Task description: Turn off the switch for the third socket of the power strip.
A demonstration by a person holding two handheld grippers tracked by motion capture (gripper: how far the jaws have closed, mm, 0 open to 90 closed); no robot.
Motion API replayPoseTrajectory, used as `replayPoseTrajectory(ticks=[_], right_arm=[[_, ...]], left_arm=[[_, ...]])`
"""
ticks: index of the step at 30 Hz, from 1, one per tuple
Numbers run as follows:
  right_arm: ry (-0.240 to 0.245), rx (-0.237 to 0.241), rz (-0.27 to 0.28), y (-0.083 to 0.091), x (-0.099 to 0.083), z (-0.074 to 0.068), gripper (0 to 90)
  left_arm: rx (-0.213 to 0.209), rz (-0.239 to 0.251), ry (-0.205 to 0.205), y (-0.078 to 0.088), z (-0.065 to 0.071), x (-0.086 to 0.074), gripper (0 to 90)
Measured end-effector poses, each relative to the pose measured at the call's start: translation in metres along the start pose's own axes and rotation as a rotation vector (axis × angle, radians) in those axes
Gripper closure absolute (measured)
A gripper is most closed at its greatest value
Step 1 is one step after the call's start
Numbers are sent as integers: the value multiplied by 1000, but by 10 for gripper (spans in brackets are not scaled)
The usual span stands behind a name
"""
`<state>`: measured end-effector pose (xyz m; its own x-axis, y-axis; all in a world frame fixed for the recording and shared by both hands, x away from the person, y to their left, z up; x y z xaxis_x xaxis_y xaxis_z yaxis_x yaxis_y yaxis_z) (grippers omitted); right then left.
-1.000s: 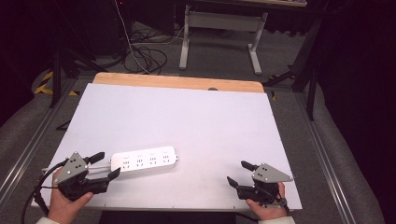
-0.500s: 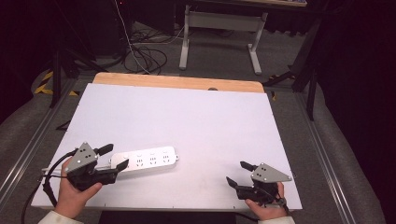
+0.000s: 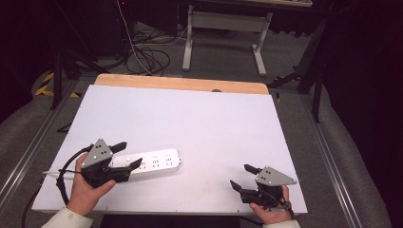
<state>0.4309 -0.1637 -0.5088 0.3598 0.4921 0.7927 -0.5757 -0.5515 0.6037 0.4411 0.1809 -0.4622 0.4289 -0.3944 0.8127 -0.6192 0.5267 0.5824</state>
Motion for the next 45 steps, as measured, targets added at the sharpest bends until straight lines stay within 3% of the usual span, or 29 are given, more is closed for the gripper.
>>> replayPoseTrajectory(ticks=[27, 31, 37, 41, 42, 44, 45], right_arm=[[3, 6, -4, -1, -1, 0, 273], [3, 6, -5, -1, -1, 0, 274], [1, 10, -6, -1, -1, 0, 278], [2, 11, -6, -1, -1, 0, 279], [2, 12, -6, -2, -1, 0, 279], [2, 12, -6, -2, -1, 0, 279], [2, 12, -6, -2, -1, 0, 279]], left_arm=[[-47, -38, -5, -31, 17, 16, 258], [-38, -44, -11, -33, 16, 16, 268], [-21, -64, -44, -38, 17, 14, 412], [-39, -90, -52, -41, 18, 12, 621], [-62, -113, -42, -42, 19, 10, 750], [-76, -132, -27, -45, 19, 8, 845], [-68, -139, -33, -46, 17, 8, 845]])
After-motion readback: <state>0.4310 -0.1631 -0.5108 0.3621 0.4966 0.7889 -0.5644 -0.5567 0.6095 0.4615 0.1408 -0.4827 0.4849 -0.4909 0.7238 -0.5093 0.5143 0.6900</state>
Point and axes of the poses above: each handheld gripper's, and its own axes: y roughly backward along the jaws, x roughly out of its top, z roughly to its right, the point moved 10 cm from there along -y, roughly forward along the jaws, and after that the axes turned 8 degrees about -z, right-handed, at the moved point
